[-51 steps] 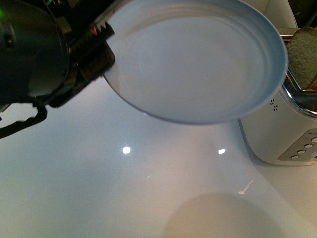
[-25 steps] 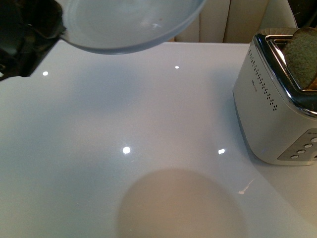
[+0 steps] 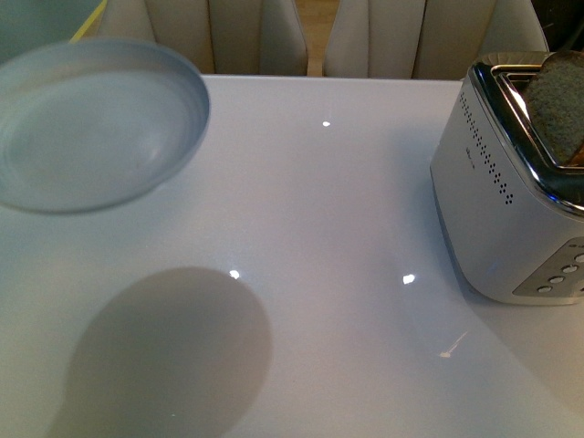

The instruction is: Left arm holds plate, right arm toasts bread

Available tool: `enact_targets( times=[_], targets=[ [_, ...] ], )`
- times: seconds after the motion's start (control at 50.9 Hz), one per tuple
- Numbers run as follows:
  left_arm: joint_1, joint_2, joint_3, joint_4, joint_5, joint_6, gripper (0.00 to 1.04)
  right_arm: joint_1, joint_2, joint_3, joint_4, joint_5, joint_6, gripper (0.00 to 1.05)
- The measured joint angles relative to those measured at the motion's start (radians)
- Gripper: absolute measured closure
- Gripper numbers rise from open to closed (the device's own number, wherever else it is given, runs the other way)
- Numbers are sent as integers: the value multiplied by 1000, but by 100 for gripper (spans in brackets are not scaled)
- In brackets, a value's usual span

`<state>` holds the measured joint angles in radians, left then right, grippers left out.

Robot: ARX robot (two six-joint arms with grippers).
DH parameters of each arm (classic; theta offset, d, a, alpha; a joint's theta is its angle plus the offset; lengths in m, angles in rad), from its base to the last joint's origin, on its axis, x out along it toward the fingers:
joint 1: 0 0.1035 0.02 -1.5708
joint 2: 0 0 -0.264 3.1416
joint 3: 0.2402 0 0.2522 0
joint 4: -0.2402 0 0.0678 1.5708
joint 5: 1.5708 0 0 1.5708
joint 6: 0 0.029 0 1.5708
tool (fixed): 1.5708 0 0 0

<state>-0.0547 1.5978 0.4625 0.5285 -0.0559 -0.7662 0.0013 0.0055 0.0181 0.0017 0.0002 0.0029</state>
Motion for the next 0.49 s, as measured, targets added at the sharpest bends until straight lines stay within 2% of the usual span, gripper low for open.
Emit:
enact_targets(
  times=[0.373, 0.491],
  targets=[
    [34, 500, -124, 423, 42, 55, 102, 0, 0, 0, 0, 0, 0, 9],
    [53, 600, -123, 496, 38, 55, 102, 0, 0, 0, 0, 0, 0, 9]
  ],
)
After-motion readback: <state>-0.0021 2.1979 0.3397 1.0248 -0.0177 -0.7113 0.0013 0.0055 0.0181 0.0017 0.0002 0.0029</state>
